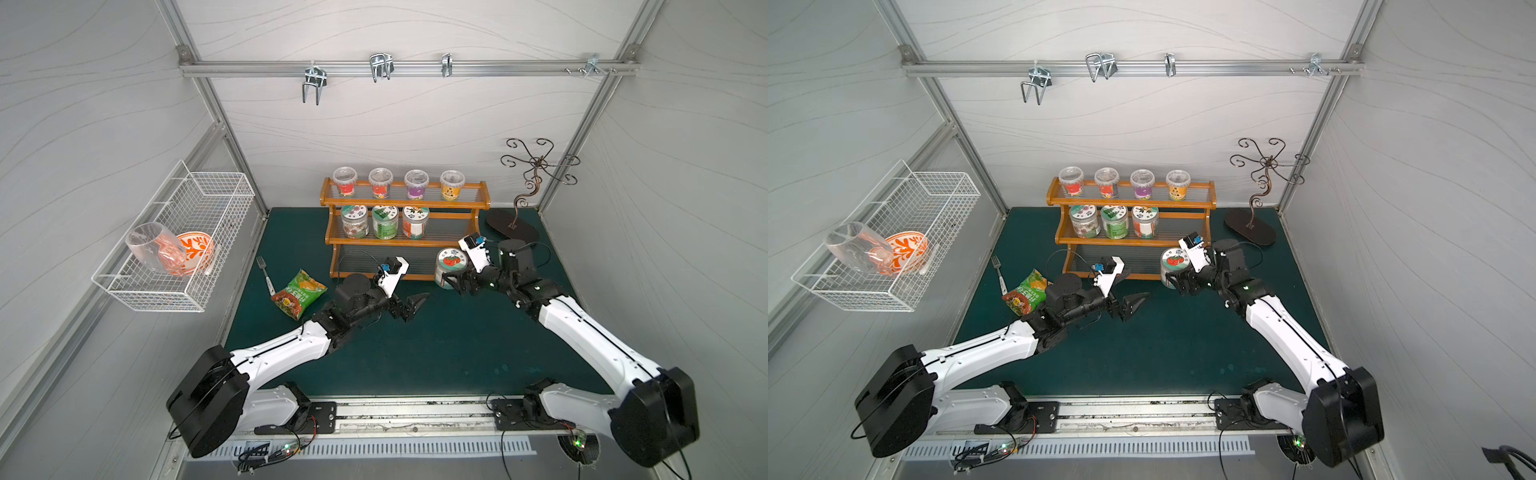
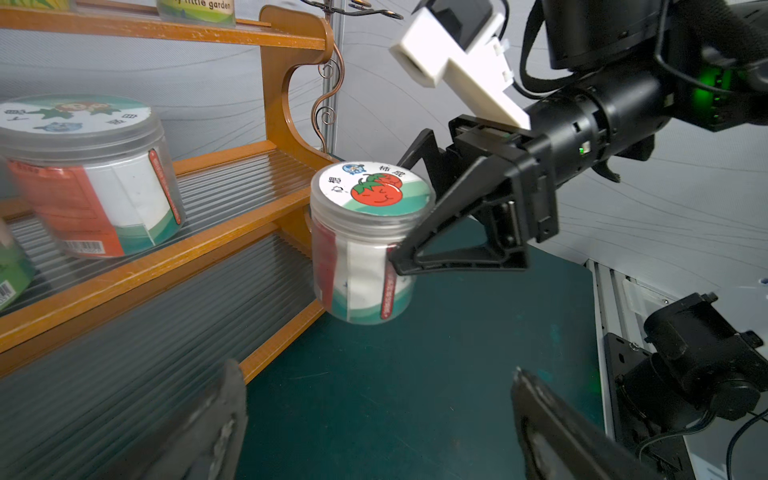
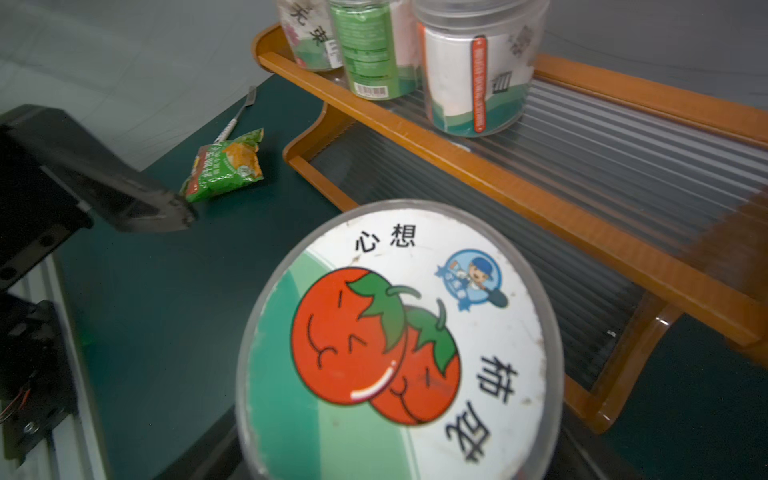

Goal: Place the seed container on the shelf
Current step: Place the seed jar on the shelf.

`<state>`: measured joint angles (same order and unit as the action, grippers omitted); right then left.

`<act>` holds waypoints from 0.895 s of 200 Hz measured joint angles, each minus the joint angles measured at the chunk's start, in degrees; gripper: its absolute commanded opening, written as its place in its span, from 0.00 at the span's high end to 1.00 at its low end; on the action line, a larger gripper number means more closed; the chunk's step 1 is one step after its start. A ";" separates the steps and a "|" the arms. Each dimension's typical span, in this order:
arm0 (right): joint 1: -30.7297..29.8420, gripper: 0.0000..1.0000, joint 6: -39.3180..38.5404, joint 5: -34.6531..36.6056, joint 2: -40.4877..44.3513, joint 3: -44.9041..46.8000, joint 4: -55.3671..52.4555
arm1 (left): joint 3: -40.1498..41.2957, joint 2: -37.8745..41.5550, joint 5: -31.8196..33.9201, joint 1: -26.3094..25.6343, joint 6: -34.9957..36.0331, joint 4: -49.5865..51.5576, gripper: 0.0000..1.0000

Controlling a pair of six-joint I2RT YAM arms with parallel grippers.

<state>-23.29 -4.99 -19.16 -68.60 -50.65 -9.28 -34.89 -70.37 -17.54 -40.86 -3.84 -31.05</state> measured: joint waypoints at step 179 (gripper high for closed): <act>3.54 0.47 0.52 9.62 -14.82 -12.92 8.04 | 4.00 6.10 -0.22 2.25 -1.55 0.04 0.00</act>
<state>-19.75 -4.47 -9.54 -83.42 -63.57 -1.23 -30.89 -64.27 -17.76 -38.61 -5.39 -31.00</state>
